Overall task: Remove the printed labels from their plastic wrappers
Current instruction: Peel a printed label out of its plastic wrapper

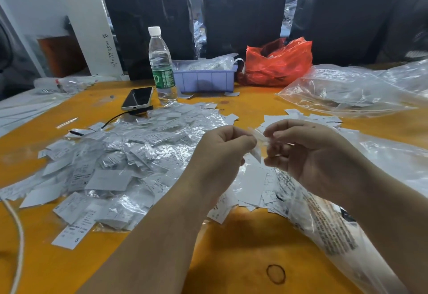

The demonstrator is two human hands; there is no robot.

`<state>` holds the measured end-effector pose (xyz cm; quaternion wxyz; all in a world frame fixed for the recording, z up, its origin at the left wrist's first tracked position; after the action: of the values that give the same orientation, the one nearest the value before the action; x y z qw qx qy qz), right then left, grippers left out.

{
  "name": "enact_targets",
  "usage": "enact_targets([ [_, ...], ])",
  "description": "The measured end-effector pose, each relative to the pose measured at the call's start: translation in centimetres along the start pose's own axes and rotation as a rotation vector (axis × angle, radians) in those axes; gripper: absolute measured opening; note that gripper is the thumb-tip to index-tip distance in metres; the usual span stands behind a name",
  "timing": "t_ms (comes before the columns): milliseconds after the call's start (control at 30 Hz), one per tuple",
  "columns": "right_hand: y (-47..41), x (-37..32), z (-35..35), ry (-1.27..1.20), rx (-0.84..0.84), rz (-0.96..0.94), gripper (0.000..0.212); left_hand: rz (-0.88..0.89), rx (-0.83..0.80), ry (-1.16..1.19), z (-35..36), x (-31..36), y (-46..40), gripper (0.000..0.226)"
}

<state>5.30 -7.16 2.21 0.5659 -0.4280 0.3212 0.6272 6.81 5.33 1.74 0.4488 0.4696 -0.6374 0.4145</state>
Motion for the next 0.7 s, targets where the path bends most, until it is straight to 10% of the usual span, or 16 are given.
enact_targets([
  [167,0.1,1.2,-0.6,0.105,0.003,0.122,0.041,0.051,-0.083,-0.039,0.9,0.8,0.2,0.016],
  [700,0.2,0.6,-0.8,0.223,0.018,0.087,0.013,0.001,-0.013,-0.038,-0.5,0.3,-0.1,0.016],
])
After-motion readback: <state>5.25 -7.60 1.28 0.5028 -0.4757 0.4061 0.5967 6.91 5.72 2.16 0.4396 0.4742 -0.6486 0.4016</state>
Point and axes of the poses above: each hand's wrist, its own y-axis away from the middle knuckle, its own z-axis out of the palm, x = y × z, the point moved 10 cm from there along -y, towards the middle knuckle, and after that the axes turned 7 degrees about -y, right-handed, at the moved point
